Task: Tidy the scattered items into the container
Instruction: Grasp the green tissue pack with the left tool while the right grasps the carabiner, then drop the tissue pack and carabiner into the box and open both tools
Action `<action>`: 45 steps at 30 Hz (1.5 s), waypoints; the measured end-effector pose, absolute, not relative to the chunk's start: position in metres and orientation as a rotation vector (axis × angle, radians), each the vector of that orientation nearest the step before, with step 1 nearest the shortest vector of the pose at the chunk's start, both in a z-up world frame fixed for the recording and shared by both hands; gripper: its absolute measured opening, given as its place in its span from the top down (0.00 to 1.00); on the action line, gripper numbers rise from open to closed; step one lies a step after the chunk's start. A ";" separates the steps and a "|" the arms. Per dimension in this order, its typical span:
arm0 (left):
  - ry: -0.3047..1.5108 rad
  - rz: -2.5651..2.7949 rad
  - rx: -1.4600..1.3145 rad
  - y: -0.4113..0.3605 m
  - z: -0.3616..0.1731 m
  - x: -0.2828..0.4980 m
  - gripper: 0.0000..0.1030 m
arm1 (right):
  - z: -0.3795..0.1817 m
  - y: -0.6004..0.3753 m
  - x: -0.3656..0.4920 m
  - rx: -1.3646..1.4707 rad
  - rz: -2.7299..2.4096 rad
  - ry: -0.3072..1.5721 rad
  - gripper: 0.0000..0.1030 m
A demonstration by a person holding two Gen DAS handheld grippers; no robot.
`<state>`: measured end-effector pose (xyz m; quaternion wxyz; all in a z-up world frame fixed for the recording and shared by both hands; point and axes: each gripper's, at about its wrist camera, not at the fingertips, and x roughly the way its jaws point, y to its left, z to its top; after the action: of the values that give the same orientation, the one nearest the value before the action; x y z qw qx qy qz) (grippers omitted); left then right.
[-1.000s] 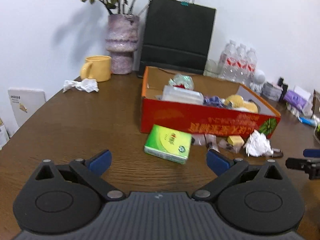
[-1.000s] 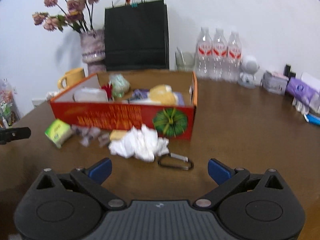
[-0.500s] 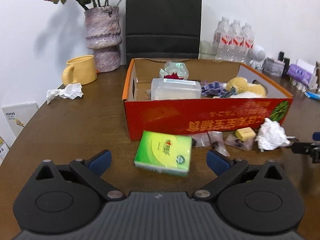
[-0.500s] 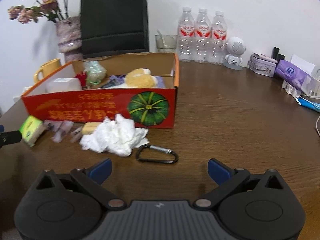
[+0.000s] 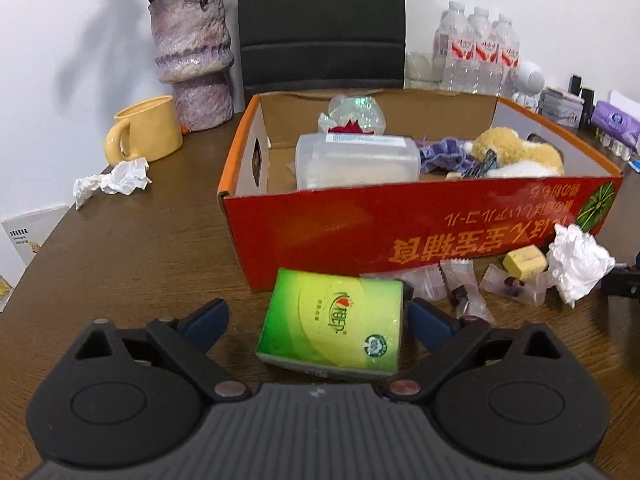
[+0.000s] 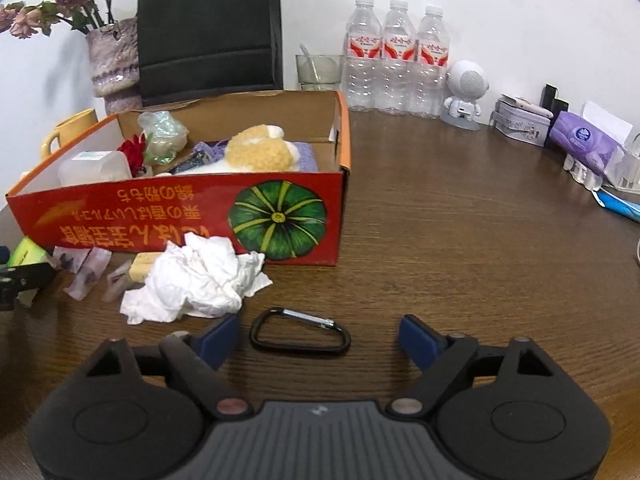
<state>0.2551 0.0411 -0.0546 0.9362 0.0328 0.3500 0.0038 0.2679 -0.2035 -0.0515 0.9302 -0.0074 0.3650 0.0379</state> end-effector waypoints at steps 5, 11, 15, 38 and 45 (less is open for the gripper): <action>0.722 -0.023 0.035 0.043 -0.054 0.253 0.26 | -0.048 -0.202 0.265 -0.002 0.076 0.740 0.48; 0.706 -0.031 0.045 0.040 -0.054 0.248 0.33 | -0.048 -0.202 0.263 0.001 0.080 0.731 0.49; 0.694 -0.030 0.058 0.038 -0.054 0.245 0.36 | -0.047 -0.203 0.260 0.023 0.094 0.730 0.49; 0.427 -0.065 0.036 0.026 0.061 0.220 0.36 | 0.036 -0.206 0.259 0.022 0.240 0.550 0.49; 0.592 -0.026 0.023 0.017 0.084 0.338 0.35 | 0.088 -0.182 0.352 -0.003 0.284 0.540 0.49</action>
<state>0.3379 0.0172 0.0841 0.9563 0.0115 0.2917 -0.0129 0.3521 -0.1816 0.0876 0.9539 -0.0013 0.2656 0.1398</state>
